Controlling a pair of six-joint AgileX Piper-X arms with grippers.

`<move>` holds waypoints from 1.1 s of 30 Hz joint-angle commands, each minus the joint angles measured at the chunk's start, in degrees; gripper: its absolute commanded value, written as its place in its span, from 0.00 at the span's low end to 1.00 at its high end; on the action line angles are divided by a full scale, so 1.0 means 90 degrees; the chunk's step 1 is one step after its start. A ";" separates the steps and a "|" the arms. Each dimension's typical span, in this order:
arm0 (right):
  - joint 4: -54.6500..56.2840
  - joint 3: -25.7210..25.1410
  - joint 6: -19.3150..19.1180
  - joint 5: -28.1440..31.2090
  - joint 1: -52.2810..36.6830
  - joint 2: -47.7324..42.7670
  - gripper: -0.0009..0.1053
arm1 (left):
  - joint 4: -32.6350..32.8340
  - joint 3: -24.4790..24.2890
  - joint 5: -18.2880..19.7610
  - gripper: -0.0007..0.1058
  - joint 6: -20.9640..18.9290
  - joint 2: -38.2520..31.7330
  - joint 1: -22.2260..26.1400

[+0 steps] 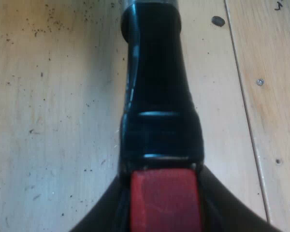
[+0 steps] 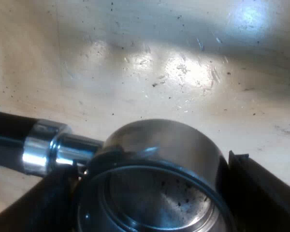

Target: Put the handle in the coffee machine

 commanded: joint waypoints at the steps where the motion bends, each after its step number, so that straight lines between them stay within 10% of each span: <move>1: -0.0290 -0.0109 -0.0066 0.0018 -0.0015 -0.0106 0.06 | 0.0227 -0.0024 -0.0021 0.01 0.0118 -0.0002 -0.0018; 13: -0.0532 -0.0109 -0.0122 0.0181 -0.0015 -0.0157 0.99 | 0.0260 -0.0024 -0.0043 0.01 0.0200 -0.0002 -0.0018; 21: -0.0516 -0.0195 -0.0237 0.0991 -0.0015 -0.0595 0.99 | 0.0260 -0.0024 0.0199 0.01 -0.0004 -0.0002 0.0066; 33: -0.0484 -0.0500 -0.0832 0.2907 0.0728 -0.1287 0.95 | 0.0476 -0.0047 0.0732 0.01 -0.0473 -0.0014 0.2015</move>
